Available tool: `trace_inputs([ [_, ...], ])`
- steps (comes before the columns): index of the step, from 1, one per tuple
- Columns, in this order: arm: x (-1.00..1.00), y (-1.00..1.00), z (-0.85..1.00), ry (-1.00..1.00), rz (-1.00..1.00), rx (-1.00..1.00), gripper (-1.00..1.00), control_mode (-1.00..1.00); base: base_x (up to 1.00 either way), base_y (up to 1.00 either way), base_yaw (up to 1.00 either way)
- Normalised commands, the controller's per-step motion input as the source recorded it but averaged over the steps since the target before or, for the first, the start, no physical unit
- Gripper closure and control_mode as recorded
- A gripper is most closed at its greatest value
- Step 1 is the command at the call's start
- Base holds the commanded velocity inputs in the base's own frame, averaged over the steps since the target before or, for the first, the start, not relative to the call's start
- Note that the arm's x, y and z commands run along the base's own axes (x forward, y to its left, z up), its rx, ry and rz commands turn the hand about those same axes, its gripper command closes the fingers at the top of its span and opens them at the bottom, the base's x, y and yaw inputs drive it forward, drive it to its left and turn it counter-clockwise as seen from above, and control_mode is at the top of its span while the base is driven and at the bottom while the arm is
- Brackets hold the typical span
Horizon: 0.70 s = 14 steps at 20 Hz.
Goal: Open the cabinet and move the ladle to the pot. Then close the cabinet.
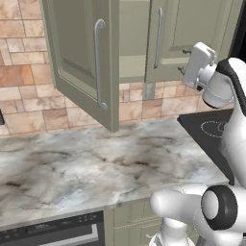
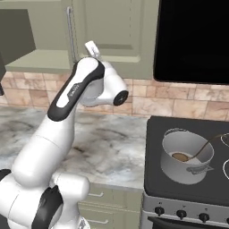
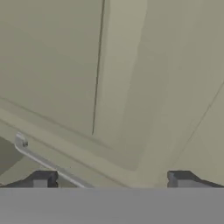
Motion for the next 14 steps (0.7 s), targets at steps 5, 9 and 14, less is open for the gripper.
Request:
trace_inputs([
  [5,-1.00,0.01,0.43,-0.16,0.00,0.00,-1.00,-1.00,0.00,0.00,0.00],
  [9,-1.00,0.37,0.38,-0.10,-0.02,-0.06,-1.00,-1.00,0.00,0.00,0.00],
  [14,-1.00,0.69,0.34,-0.06,-0.06,-0.18,-1.00,-1.00,0.00,0.00,0.00],
])
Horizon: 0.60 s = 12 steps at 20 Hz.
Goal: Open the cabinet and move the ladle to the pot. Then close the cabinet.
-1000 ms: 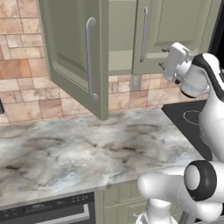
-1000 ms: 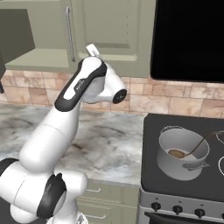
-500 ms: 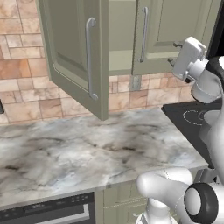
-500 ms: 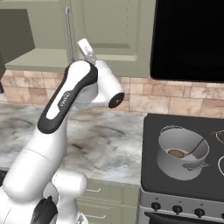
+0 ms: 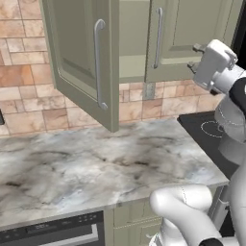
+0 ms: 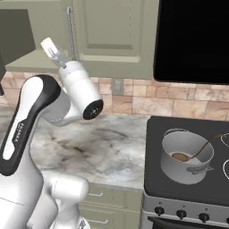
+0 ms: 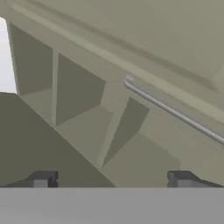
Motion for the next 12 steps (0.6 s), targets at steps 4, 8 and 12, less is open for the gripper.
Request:
trace_inputs([
  [4,-1.00,0.66,0.38,-0.08,-0.08,-0.30,-1.00,-1.00,0.00,0.00,0.00],
  [8,-1.00,0.34,0.45,-0.05,-0.08,-0.32,-1.00,-1.00,0.00,0.00,0.00],
  [12,-1.00,0.29,0.26,0.00,-0.07,-0.37,-1.00,-1.00,0.00,0.00,0.00],
])
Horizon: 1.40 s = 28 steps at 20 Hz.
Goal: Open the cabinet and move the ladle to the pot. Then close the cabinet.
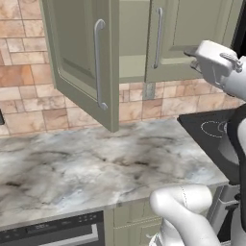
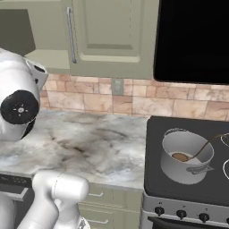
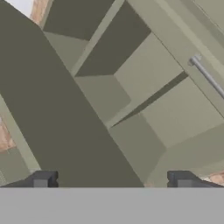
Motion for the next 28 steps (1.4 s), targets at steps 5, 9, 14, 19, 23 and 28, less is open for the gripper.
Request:
trace_inputs([
  [5,-1.00,0.49,-0.10,-0.01,-0.11,-0.48,-1.00,-1.00,0.00,0.00,0.00],
  [9,-0.83,0.50,-0.44,-0.05,-0.13,-0.49,-1.00,-1.00,0.00,0.00,0.00],
  [14,-0.68,0.49,-0.45,-0.13,-0.13,-0.41,-1.00,-1.00,0.00,0.00,0.00],
  [19,-0.39,0.74,-0.36,-0.21,-0.12,-0.26,-1.00,-1.00,0.00,0.00,0.00],
  [23,0.02,0.81,-0.32,-0.16,-0.12,-0.20,-1.00,-1.00,0.00,0.00,0.00],
  [28,0.34,0.70,-0.35,-0.12,-0.11,-0.14,-1.00,-1.00,0.00,0.00,0.00],
])
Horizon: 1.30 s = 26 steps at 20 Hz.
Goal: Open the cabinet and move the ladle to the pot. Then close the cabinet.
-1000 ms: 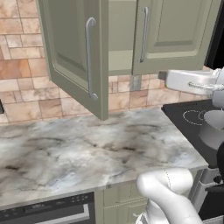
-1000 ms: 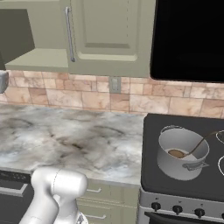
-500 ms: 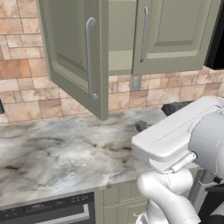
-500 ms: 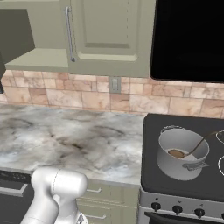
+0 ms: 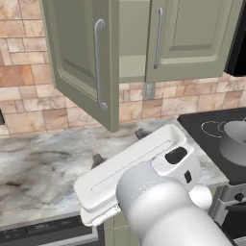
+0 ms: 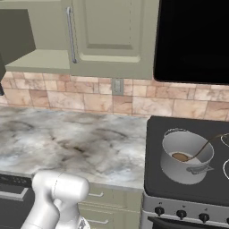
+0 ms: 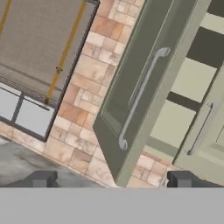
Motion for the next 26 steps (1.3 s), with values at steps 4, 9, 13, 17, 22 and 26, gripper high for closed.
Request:
trace_inputs([
  [4,0.61,0.61,-0.40,-0.09,-0.07,-0.08,-1.00,-1.00,0.00,0.00,0.00],
  [9,0.81,0.48,-0.30,-0.08,-0.06,-0.05,-1.00,-1.00,0.00,0.00,0.00],
  [13,0.91,0.40,-0.19,-0.10,-0.07,-0.03,-1.00,-1.00,0.00,0.00,0.00],
  [17,0.89,0.31,-0.11,-0.13,-0.11,-0.04,-1.00,-1.00,0.00,0.00,0.00],
  [22,0.79,0.21,-0.02,-0.14,-0.16,-0.05,-1.00,-1.00,0.00,0.00,0.00],
  [26,0.65,0.02,0.00,-0.15,-0.21,-0.05,-1.00,-1.00,0.00,0.00,0.00],
])
